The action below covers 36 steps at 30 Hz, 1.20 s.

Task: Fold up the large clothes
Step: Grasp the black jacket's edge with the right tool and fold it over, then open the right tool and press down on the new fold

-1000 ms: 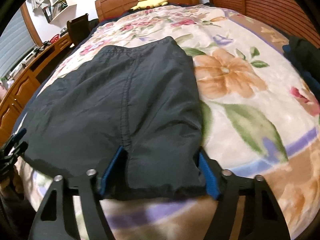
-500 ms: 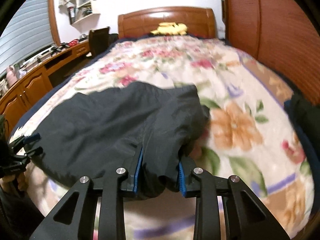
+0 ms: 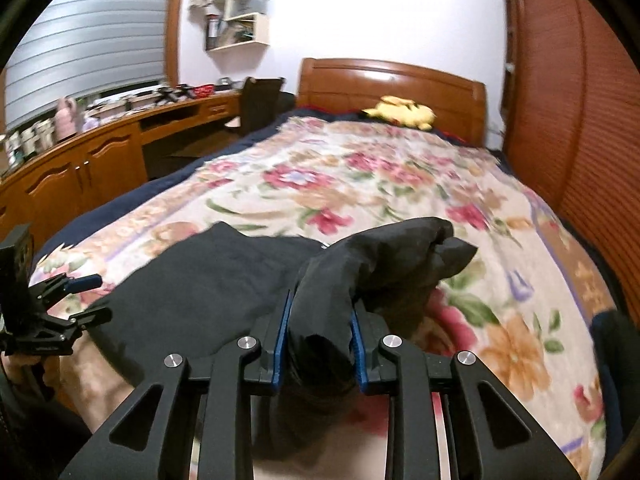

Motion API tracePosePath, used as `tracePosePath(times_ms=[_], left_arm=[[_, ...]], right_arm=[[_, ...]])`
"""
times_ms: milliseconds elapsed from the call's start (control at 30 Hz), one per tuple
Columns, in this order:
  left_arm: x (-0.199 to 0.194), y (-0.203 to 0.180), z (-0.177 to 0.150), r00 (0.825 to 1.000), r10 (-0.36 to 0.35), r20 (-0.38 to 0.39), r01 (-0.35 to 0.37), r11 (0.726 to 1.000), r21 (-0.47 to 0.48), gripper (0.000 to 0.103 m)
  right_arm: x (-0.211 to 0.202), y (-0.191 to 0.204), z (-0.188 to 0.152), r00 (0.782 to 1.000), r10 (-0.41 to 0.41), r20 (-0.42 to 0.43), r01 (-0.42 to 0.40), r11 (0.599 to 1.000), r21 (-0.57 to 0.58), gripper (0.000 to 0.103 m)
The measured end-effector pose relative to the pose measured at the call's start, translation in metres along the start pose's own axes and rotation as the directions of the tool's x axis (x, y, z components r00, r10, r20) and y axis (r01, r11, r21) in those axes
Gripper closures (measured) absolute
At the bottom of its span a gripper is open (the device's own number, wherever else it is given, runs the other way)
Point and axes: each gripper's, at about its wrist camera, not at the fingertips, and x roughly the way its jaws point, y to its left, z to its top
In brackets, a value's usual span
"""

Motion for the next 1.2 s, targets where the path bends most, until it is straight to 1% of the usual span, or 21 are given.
tracePosePath(times_ms=[133, 300, 433, 533, 633, 700, 767, 800, 900, 933, 967, 1000, 1033, 1067, 1133, 1200], left_arm=[[-0.007, 0.020, 0.001, 0.999, 0.031, 0.009, -0.031, 0.999, -0.032, 0.021], [-0.014, 0.040, 0.002, 0.999, 0.047, 0.025, -0.045, 0.997, -0.070, 0.021], [-0.019, 0.056, 0.002, 0.997, 0.062, 0.039, -0.058, 0.993, -0.102, 0.021], [-0.022, 0.064, 0.000, 0.996, 0.075, 0.040, -0.070, 0.991, -0.116, 0.021], [-0.026, 0.072, -0.002, 0.996, 0.079, 0.047, -0.072, 0.989, -0.132, 0.021], [-0.028, 0.076, -0.003, 0.996, 0.082, 0.047, -0.075, 0.987, -0.141, 0.021], [-0.029, 0.080, -0.005, 0.995, 0.086, 0.045, -0.079, 0.986, -0.148, 0.021], [-0.029, 0.081, -0.005, 0.995, 0.088, 0.044, -0.080, 0.986, -0.149, 0.021], [-0.030, 0.085, -0.006, 0.995, 0.091, 0.042, -0.084, 0.985, -0.151, 0.021], [-0.030, 0.085, -0.006, 0.995, 0.091, 0.042, -0.083, 0.985, -0.152, 0.021], [-0.030, 0.085, -0.007, 0.995, 0.090, 0.043, -0.083, 0.985, -0.151, 0.021], [-0.030, 0.085, -0.007, 0.995, 0.090, 0.044, -0.083, 0.985, -0.151, 0.021], [-0.030, 0.085, -0.007, 0.995, 0.089, 0.044, -0.082, 0.985, -0.151, 0.021], [-0.030, 0.085, -0.007, 0.995, 0.087, 0.046, -0.079, 0.986, -0.150, 0.021], [-0.031, 0.084, -0.007, 0.995, 0.082, 0.050, -0.074, 0.987, -0.145, 0.021], [-0.031, 0.081, -0.007, 0.996, 0.078, 0.054, -0.069, 0.988, -0.140, 0.021]], right_arm=[[0.012, 0.020, 0.009, 0.999, 0.037, 0.020, -0.036, 0.998, -0.045, 0.078], [0.024, 0.046, 0.017, 0.995, 0.096, 0.034, -0.092, 0.991, -0.097, 0.079], [0.030, 0.067, 0.021, 0.986, 0.161, 0.039, -0.154, 0.978, -0.144, 0.080], [0.036, 0.084, 0.022, 0.974, 0.224, 0.035, -0.214, 0.960, -0.180, 0.083], [0.047, 0.102, 0.015, 0.962, 0.272, 0.000, -0.265, 0.940, -0.215, 0.084], [0.061, 0.112, 0.006, 0.958, 0.283, -0.044, -0.285, 0.928, -0.241, 0.084], [0.079, 0.119, -0.003, 0.948, 0.301, -0.103, -0.317, 0.916, -0.245, 0.084], [0.087, 0.119, -0.008, 0.947, 0.297, -0.123, -0.319, 0.917, -0.240, 0.084], [0.098, 0.110, -0.009, 0.936, 0.321, -0.144, -0.345, 0.919, -0.190, 0.077], [0.100, 0.105, -0.006, 0.934, 0.328, -0.144, -0.350, 0.922, -0.168, 0.072], [0.097, 0.101, -0.002, 0.932, 0.334, -0.140, -0.354, 0.923, -0.155, 0.062], [0.096, 0.100, 0.001, 0.934, 0.332, -0.130, -0.350, 0.925, -0.150, 0.056], [0.093, 0.097, 0.004, 0.938, 0.328, -0.116, -0.343, 0.927, -0.150, 0.045], [0.090, 0.094, 0.008, 0.940, 0.327, -0.099, -0.339, 0.929, -0.151, 0.041], [0.082, 0.083, 0.013, 0.946, 0.318, -0.068, -0.325, 0.934, -0.148, 0.040], [0.072, 0.072, 0.012, 0.954, 0.296, -0.045, -0.299, 0.944, -0.137, 0.040]])
